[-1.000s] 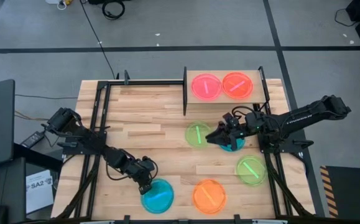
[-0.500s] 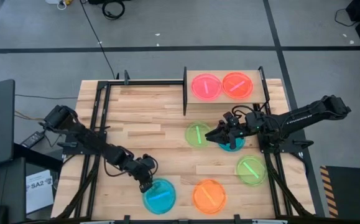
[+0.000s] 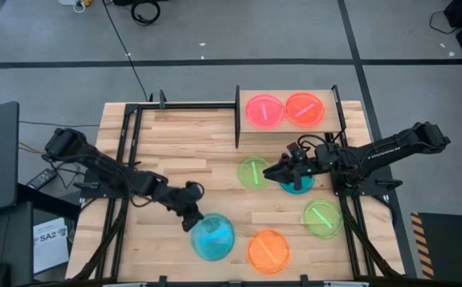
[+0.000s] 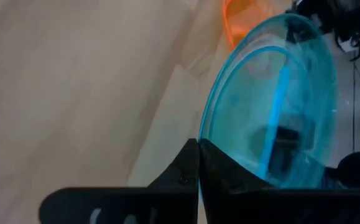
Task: Place and stack plates onto a shelf
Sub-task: Stack the bottom blue plate on top of the pink plate on the shelf
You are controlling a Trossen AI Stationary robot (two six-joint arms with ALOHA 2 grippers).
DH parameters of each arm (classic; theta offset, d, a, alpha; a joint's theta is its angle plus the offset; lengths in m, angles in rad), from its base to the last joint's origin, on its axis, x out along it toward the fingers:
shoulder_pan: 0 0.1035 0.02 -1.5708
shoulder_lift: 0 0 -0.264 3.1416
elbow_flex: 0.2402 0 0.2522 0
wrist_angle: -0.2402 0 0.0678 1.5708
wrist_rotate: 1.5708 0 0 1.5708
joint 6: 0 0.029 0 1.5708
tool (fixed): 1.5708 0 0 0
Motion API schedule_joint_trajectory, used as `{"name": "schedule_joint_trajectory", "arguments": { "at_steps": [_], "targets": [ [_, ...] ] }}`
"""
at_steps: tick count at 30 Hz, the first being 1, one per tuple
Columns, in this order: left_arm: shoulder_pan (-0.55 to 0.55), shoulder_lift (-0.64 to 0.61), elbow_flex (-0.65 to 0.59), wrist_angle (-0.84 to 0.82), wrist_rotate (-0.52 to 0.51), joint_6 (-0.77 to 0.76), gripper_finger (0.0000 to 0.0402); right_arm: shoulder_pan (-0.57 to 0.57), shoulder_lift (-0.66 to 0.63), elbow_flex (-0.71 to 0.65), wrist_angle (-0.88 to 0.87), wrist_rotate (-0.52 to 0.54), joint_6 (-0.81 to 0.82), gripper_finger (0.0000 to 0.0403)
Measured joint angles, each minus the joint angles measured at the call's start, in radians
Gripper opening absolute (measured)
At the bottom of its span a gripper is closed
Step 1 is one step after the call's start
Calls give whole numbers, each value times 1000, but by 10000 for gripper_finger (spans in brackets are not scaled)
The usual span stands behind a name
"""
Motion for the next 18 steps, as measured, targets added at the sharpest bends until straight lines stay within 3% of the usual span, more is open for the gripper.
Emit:
{"name": "schedule_joint_trajectory", "arguments": {
  "at_steps": [18],
  "targets": [
    [215,-74,1,2,51,115,3,0,50,1,0,93,11,160]
  ]
}}
